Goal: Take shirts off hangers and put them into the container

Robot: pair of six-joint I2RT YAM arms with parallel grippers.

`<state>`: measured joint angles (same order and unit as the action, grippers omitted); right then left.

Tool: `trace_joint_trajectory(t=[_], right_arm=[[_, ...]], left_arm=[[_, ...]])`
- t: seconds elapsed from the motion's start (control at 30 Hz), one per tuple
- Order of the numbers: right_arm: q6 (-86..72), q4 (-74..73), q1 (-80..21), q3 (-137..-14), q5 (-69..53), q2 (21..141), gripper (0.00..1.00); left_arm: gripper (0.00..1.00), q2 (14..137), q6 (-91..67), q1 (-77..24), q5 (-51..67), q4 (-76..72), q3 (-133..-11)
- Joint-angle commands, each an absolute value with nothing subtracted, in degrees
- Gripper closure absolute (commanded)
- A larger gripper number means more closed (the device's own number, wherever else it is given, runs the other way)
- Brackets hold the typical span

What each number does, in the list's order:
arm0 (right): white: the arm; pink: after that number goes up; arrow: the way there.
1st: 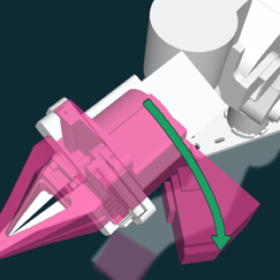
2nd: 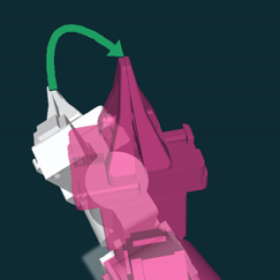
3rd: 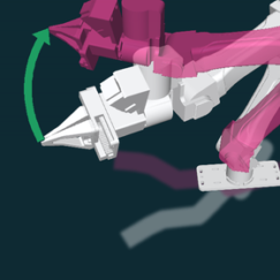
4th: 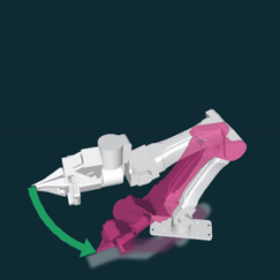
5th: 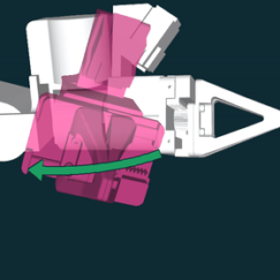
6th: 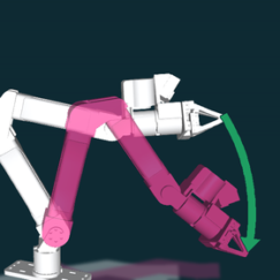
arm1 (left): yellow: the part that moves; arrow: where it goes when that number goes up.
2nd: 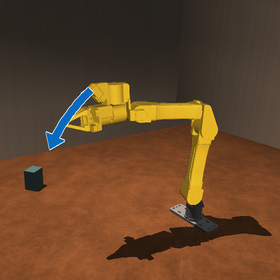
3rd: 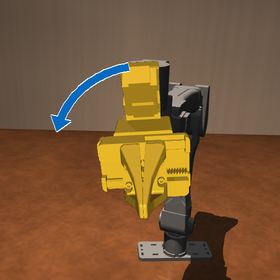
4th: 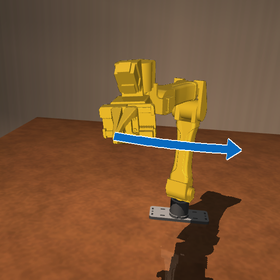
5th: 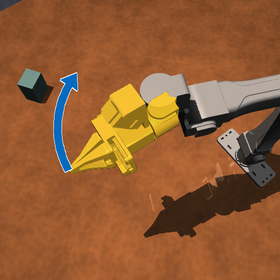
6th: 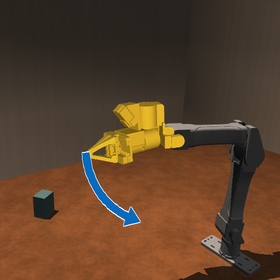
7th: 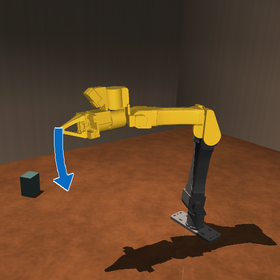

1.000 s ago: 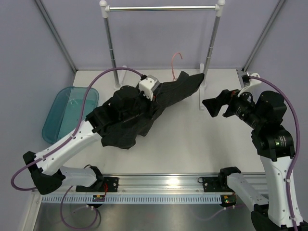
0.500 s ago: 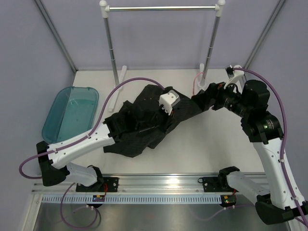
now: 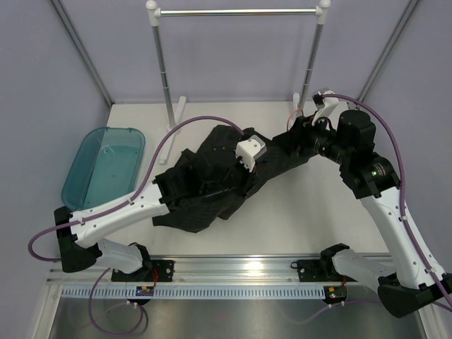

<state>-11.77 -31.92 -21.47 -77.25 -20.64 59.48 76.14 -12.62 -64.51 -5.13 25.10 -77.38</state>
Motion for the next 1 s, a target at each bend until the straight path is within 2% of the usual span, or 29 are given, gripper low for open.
trace_joint_trajectory(t=[0.0, 0.03, 0.13, 0.23, 0.27, 0.33, 0.37, 0.53, 0.57, 0.7, 0.77, 0.8, 0.9, 0.97], right_arm=[[-11.60, -28.48, -22.41, -79.37, -19.42, 60.03, 0.44], [-11.51, -28.39, -22.59, -79.28, -19.42, 60.12, 0.50], [-11.43, -28.13, -22.85, -78.84, -19.16, 60.29, 0.58], [-11.43, -28.04, -23.03, -78.31, -18.98, 60.03, 0.75], [-11.43, -28.04, -23.03, -78.31, -18.90, 60.03, 0.84], [-11.34, -27.95, -23.11, -77.87, -18.46, 59.68, 0.92], [-11.08, -27.95, -23.12, -77.70, -18.20, 59.59, 0.99], [-9.85, -28.48, -23.12, -77.17, -17.67, 58.80, 1.00], [-9.58, -28.39, -23.03, -76.91, -17.23, 58.62, 1.00], [-8.79, -27.86, -23.12, -76.12, -17.14, 57.75, 1.00], [-8.70, -27.25, -23.12, -75.24, -17.40, 57.22, 1.00], [-8.70, -27.16, -23.12, -74.80, -17.40, 56.87, 1.00], [-8.53, -26.63, -23.12, -73.83, -17.84, 56.34, 1.00], [-8.35, -26.11, -23.12, -73.22, -18.19, 55.99, 1.00]], left_arm=[[1.00, 75.50, -13.80, -65.13, -6.77, 19.69, -78.66], [1.00, 75.32, -13.89, -65.13, -6.77, 19.69, -78.66], [1.00, 75.23, -13.97, -65.39, -6.86, 19.77, -78.66], [1.00, 75.15, -13.97, -65.48, -7.21, 19.69, -78.49], [1.00, 75.23, -14.06, -65.48, -7.21, 19.69, -78.49], [1.00, 75.15, -14.33, -65.48, -7.29, 19.77, -78.40], [1.00, 75.06, -14.41, -65.48, -7.47, 19.69, -78.31], [0.99, 74.36, -15.73, -65.48, -8.43, 19.25, -77.43], [0.89, 74.18, -16.25, -65.48, -8.52, 19.07, -77.34], [0.59, 72.52, -17.40, -65.48, -9.14, 17.84, -76.20], [0.51, 72.07, -17.84, -65.39, -9.84, 17.58, -75.94], [0.41, 71.90, -18.02, -65.39, -9.93, 17.49, -76.02], [0.30, 71.46, -18.37, -65.39, -10.28, 16.53, -76.20], [0.27, 71.63, -18.63, -65.22, -10.19, 16.00, -76.90]])
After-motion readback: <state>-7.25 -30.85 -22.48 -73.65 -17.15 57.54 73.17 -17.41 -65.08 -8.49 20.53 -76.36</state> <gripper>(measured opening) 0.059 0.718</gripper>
